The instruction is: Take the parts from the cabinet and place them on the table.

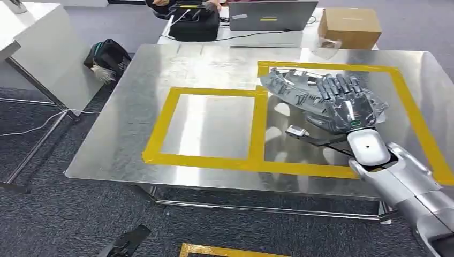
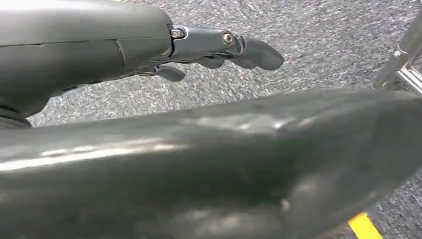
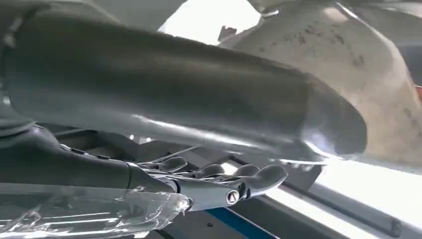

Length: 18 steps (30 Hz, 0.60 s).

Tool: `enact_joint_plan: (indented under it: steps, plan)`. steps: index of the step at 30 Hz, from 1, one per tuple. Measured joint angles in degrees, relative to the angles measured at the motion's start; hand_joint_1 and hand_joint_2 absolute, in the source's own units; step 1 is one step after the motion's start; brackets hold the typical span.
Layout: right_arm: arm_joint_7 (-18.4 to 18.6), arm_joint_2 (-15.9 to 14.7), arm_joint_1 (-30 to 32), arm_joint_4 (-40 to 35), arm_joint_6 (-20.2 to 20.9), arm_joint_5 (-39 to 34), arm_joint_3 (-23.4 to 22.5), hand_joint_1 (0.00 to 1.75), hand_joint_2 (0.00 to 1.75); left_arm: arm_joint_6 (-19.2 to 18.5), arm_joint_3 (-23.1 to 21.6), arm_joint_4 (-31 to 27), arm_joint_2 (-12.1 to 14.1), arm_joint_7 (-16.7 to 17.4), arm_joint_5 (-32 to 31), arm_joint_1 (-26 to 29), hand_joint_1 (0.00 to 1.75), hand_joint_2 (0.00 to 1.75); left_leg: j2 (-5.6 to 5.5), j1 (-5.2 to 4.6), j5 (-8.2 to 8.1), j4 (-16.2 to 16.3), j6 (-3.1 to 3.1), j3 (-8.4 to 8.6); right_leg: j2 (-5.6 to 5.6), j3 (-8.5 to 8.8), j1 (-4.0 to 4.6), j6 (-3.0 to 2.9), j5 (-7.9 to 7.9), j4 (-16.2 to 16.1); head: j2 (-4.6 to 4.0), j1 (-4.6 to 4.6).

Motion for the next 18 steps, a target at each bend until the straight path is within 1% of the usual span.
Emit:
enact_joint_plan:
  steps: [1, 2, 3, 4, 5, 6, 7, 8, 9, 10, 11, 12, 13, 14, 15, 16, 17, 18]
  plan:
    - [0.00, 0.00, -0.04, 0.00, -0.02, 0.00, 0.00, 0.00, 0.00, 0.00, 0.00, 0.00, 0.00, 0.00, 0.00, 0.00, 0.00, 0.00, 0.00, -0.08, 0.07, 0.04, -0.02, 0.02, 0.00, 0.07, -0.08, 0.07, 0.12, -0.08, 0.00, 0.02]
    - [0.00, 0.00, -0.12, 0.00, -0.02, 0.00, -0.02, 0.00, 0.00, 0.00, 0.00, 0.00, 0.00, 0.00, 0.00, 0.01, 0.00, 0.00, 0.00, -0.12, 0.25, 0.04, 0.02, 0.03, 0.00, 0.13, -0.15, 0.35, 0.36, -0.27, 0.00, 0.00]
    - [0.02, 0.00, -0.34, -0.04, -0.02, 0.00, -0.02, 0.00, 0.00, -0.02, 0.00, 0.00, -0.02, 0.00, 0.00, -0.04, 0.00, 0.00, 0.10, 0.11, 0.64, -0.70, 0.11, 0.30, 0.07, 0.30, 0.07, 0.63, 0.51, -0.47, 0.00, -0.04]
    - [0.07, 0.00, -0.37, -0.09, -0.04, 0.00, -0.09, 0.00, 0.00, -0.07, 0.00, 0.00, -0.13, 0.00, 0.00, -0.14, 0.00, 0.00, 0.31, 0.57, 0.96, -1.42, -0.11, 0.73, 0.00, -0.26, 0.08, 0.62, -0.63, 0.15, 0.00, 0.04]
    - [0.07, 0.00, -0.66, -0.07, -0.02, 0.00, -0.09, 0.00, 0.00, -0.07, 0.00, 0.00, -0.18, 0.00, 0.00, -0.21, 0.00, 0.00, 0.32, 0.67, 1.04, -1.50, 0.04, 0.75, -0.03, -1.04, 0.24, 0.77, -2.62, 2.37, 0.00, 0.35]
    - [0.07, 0.00, -0.95, -0.04, -0.02, 0.00, -0.09, 0.00, 0.00, -0.09, 0.00, 0.00, -0.20, 0.00, 0.00, -0.24, 0.00, 0.00, 0.32, 0.75, 1.03, -1.48, 0.03, 0.73, -0.07, -2.57, 0.15, 0.93, -5.06, 6.56, 0.00, 0.48]
    - [0.07, 0.00, -0.96, -0.02, 0.00, 0.00, -0.02, 0.00, 0.00, -0.11, 0.02, 0.00, -0.22, 0.00, 0.00, -0.21, 0.00, 0.00, 0.31, 0.75, 1.03, -1.46, 0.03, 0.74, -0.06, -4.45, 0.03, 1.16, -7.54, 11.56, 0.00, 0.33]
    - [0.07, 0.00, -0.85, 0.04, 0.00, 0.00, 0.00, 0.00, 0.00, -0.11, 0.04, 0.00, -0.20, 0.00, 0.02, -0.19, 0.00, 0.00, 0.31, 0.76, 1.03, -1.41, 0.02, 0.71, -0.06, -6.10, -0.03, 1.42, -9.17, 15.84, 0.00, 0.44]
    - [0.04, 0.00, -0.79, 0.15, 0.00, -0.02, 0.04, 0.00, 0.00, -0.20, 0.04, 0.00, -0.20, 0.00, 0.00, -0.18, 0.00, 0.00, 0.31, 0.77, 1.04, -1.36, 0.01, 0.67, -0.06, -6.77, -0.13, 1.63, -9.14, 17.62, 0.00, 0.42]
    - [0.04, 0.00, -0.83, 0.22, 0.00, -0.02, 0.09, 0.00, 0.00, -0.24, 0.04, 0.00, -0.33, 0.00, 0.00, -0.17, 0.00, 0.00, 0.30, 0.83, 1.10, -1.27, -0.08, 0.60, -0.12, -6.25, -0.27, 1.86, -7.81, 16.71, 0.00, 0.39]
    - [0.04, 0.02, -1.04, 0.22, 0.00, -0.02, 0.07, 0.00, 0.00, -0.24, 0.04, 0.00, -0.46, 0.00, 0.00, -0.19, 0.00, 0.00, 0.29, 0.99, 1.15, -1.05, -0.18, 0.49, -0.20, -4.27, -0.43, 2.18, -5.29, 12.87, 0.00, 0.39]
    - [0.04, 0.00, -1.31, 0.22, -0.02, -0.02, 0.02, 0.00, 0.00, -0.24, 0.02, 0.00, -0.52, 0.00, 0.00, -0.22, 0.00, 0.00, 0.29, 1.22, 1.11, -0.77, -0.35, 0.38, -0.28, -1.52, -0.63, 2.48, -2.73, 7.60, 0.00, 0.39]
    - [0.06, 0.00, -1.69, 0.22, -0.02, -0.07, -0.02, 0.00, 0.00, -0.24, 0.04, 0.00, -0.52, 0.00, 0.00, -0.25, 0.00, 0.00, 0.28, 1.38, 1.02, -0.34, -0.82, 0.24, -0.48, 1.49, -1.00, 3.04, -0.82, 1.97, 0.00, 0.46]
    - [0.07, 0.09, -2.01, 0.26, -0.02, -0.18, 0.02, 0.00, 0.00, -0.17, 0.04, 0.00, -0.24, 0.00, 0.00, -0.32, 0.00, 0.00, 0.18, 0.99, 1.13, -0.20, -1.36, -0.25, -0.28, 2.96, -0.61, 3.51, -2.44, 0.36, 0.00, 0.48]
    - [0.04, 0.13, -2.11, 0.24, -0.02, -0.22, 0.04, 0.00, 0.00, -0.15, 0.04, 0.00, -0.20, 0.02, -0.04, -0.35, 0.00, 0.00, 0.17, 0.94, 1.39, 0.06, -1.64, -0.46, 0.16, 2.64, -0.59, 2.10, -1.32, 0.66, 0.02, 0.44]
    - [0.04, 0.13, -2.11, 0.26, -0.02, -0.35, 0.04, 0.00, 0.00, -0.13, 0.02, 0.00, -0.17, 0.02, -0.07, -0.35, 0.00, 0.00, 0.07, 0.87, 1.67, 0.13, -1.94, -0.52, -0.02, 2.29, -0.65, 1.54, -1.60, 0.62, 0.00, 0.33]
    - [0.00, 0.15, -2.12, 0.28, -0.02, -0.41, 0.07, 0.00, 0.00, -0.13, 0.04, 0.00, -0.22, 0.04, -0.07, -0.30, 0.00, 0.00, 0.05, 0.82, 2.14, 0.10, -2.15, -0.74, 0.02, 1.82, -0.53, 1.10, -1.32, 0.95, 0.00, 0.17]
    - [-0.02, 0.35, -2.15, 0.28, -0.02, -0.57, 0.07, 0.00, 0.00, -0.13, 0.04, 0.00, -0.20, 0.04, -0.11, -0.24, 0.00, 0.00, 0.05, 0.82, 2.38, 0.08, -2.34, -1.08, -0.01, 1.36, -0.58, 0.66, -1.03, 1.12, 0.00, 0.28]
